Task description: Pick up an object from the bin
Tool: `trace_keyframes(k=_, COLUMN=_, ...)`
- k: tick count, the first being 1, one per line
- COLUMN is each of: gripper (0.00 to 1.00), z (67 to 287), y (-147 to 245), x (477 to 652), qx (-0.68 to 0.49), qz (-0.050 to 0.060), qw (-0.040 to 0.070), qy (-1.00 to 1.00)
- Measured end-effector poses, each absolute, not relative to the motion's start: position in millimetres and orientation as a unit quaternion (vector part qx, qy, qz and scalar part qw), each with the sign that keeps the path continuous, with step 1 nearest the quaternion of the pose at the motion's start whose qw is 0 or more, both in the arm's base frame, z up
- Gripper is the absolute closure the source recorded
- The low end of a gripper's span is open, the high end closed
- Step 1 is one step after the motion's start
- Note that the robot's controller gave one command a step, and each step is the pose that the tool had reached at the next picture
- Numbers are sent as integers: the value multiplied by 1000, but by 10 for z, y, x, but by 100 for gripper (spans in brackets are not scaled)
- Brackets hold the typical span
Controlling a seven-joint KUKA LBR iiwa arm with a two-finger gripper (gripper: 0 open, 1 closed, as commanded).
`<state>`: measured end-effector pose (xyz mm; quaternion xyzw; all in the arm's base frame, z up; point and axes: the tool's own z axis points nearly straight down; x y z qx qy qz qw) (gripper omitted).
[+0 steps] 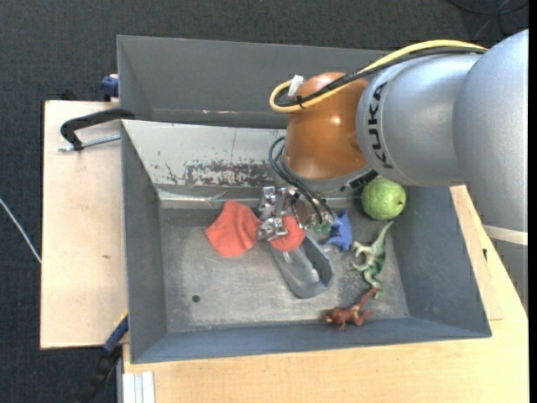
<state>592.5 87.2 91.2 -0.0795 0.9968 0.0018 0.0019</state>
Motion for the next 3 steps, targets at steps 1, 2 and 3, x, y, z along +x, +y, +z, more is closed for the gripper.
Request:
trace_keyframes(k=1, gripper=100, z=1021, y=870, x=5920, qx=-79, qz=1, qw=0, qy=997)
trace_keyframes(k=2, gripper=100, z=1209, y=872, x=5920, qx=-79, qz=1, qw=1, qy=997)
trace_keyframes(k=3, gripper=100, z=1366, y=875, x=5933, qx=-79, qz=1, qw=3, qy=997)
